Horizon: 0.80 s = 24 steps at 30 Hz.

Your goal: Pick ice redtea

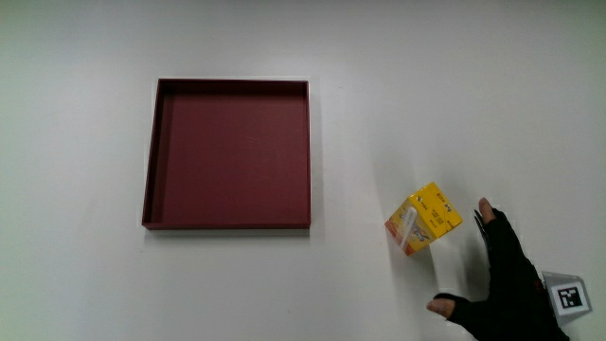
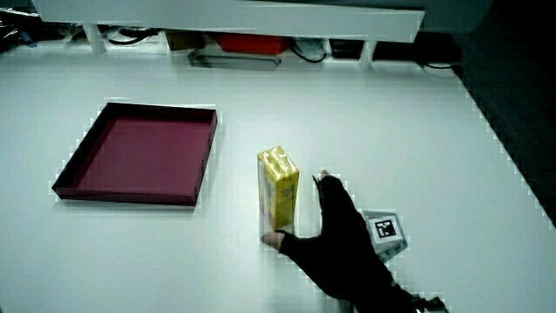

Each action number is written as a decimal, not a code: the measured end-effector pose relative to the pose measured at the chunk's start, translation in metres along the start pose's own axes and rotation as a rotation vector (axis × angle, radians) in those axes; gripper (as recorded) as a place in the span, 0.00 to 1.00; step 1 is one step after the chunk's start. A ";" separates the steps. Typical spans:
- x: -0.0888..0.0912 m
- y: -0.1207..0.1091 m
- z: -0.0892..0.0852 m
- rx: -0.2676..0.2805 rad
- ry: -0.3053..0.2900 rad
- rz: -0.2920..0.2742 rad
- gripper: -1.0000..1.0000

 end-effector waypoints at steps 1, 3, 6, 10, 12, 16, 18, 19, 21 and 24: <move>0.001 -0.001 0.001 0.019 0.000 0.017 0.69; 0.001 -0.003 0.000 0.048 -0.001 0.032 0.73; 0.000 -0.005 -0.002 0.092 0.016 0.050 0.79; 0.000 -0.006 -0.003 0.098 0.009 0.060 0.87; -0.001 -0.007 -0.004 0.106 0.013 0.062 0.90; 0.000 -0.006 -0.003 0.117 0.019 0.069 0.98; 0.002 -0.003 -0.003 0.110 0.043 0.058 1.00; -0.001 -0.002 -0.004 0.110 0.039 0.066 1.00; -0.006 0.004 -0.005 0.090 0.023 0.078 1.00; -0.018 0.018 -0.015 0.044 0.012 0.097 1.00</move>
